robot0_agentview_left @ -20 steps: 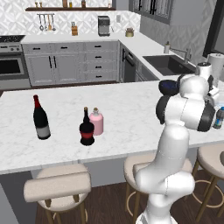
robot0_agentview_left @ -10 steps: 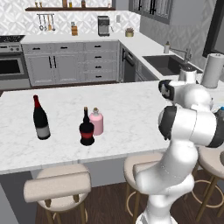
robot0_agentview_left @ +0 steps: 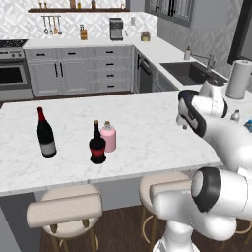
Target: Move the plastic bottles in the middle to the plastics group, and the glass bottles in the middle to the glass group.
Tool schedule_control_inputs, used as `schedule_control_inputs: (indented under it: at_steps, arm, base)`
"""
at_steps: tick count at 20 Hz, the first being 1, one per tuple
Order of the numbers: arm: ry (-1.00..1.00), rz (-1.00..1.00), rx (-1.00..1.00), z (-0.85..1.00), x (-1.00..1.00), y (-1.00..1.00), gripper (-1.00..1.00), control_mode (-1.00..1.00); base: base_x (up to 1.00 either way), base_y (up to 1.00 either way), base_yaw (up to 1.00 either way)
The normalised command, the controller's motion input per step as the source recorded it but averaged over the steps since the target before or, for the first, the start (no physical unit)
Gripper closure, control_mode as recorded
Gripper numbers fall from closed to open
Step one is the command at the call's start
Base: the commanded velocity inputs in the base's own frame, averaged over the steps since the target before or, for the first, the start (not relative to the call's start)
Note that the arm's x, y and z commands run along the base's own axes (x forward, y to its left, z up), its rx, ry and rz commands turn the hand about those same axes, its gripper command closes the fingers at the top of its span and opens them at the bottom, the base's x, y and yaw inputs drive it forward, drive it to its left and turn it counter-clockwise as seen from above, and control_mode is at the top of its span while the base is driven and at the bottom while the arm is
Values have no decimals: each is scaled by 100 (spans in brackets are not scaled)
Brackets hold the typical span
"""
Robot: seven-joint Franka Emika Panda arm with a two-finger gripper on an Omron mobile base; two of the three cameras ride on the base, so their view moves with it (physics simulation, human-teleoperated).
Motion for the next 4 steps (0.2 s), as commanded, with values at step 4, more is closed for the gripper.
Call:
schedule_control_inputs:
  at_steps: [4]
  arm:
    - [0,39,-8,57,-99,76,-100,-100]
  base:
    - [0,0,0]
